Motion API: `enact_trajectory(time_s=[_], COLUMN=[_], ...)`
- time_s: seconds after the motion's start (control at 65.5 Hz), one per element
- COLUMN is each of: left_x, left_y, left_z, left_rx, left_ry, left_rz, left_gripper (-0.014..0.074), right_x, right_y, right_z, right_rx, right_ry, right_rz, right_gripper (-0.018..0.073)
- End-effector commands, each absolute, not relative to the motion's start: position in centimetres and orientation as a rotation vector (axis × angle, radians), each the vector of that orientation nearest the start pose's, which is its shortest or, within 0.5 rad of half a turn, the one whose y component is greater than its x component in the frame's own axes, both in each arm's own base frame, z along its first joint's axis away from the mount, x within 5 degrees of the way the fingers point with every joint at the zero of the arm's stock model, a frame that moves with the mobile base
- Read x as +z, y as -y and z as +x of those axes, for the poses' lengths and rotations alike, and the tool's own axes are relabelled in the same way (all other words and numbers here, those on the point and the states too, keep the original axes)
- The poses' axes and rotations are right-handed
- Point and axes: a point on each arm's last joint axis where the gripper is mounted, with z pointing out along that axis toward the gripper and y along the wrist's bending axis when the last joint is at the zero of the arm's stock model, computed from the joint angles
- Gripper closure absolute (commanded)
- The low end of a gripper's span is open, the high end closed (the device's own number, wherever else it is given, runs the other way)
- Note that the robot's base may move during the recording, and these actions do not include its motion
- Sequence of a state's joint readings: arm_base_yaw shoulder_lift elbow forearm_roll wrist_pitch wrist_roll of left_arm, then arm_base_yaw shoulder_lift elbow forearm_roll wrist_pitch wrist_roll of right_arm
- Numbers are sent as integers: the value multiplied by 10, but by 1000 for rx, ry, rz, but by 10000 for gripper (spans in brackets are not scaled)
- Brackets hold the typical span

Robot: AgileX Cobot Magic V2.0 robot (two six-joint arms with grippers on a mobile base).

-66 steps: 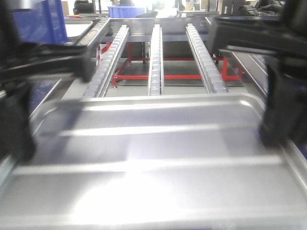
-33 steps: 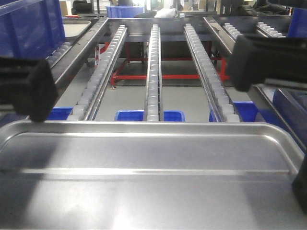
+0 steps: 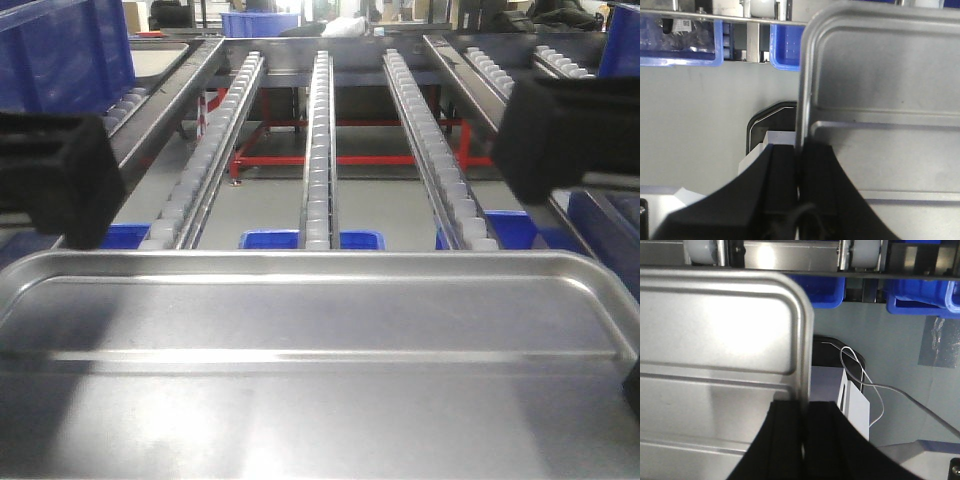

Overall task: Grab silver tray and stack on right shelf
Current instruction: 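Hold the tray in both grippers while the base drives to another shelf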

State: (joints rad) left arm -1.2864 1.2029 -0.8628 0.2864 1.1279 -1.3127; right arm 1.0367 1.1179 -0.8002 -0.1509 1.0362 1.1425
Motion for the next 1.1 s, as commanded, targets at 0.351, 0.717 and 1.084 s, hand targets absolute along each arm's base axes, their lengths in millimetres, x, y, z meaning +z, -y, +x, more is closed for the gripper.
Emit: enact_trajectory(time_s=[0.351, 0.717, 1.084], left_x=[284, 284, 282], left_y=[184, 183, 171], left_z=[80, 81, 78], left_rx=[-187, -174, 2], left_ry=[-2777, -2776, -2819], left_rz=[163, 157, 128], left_gripper=[687, 687, 687], right_x=[283, 283, 283], right_y=[-153, -153, -152], right_z=[106, 106, 106], right_rx=[313, 302, 298], right_ry=[-2817, -2823, -2823], right_rz=[35, 36, 38], right_gripper=[502, 502, 502])
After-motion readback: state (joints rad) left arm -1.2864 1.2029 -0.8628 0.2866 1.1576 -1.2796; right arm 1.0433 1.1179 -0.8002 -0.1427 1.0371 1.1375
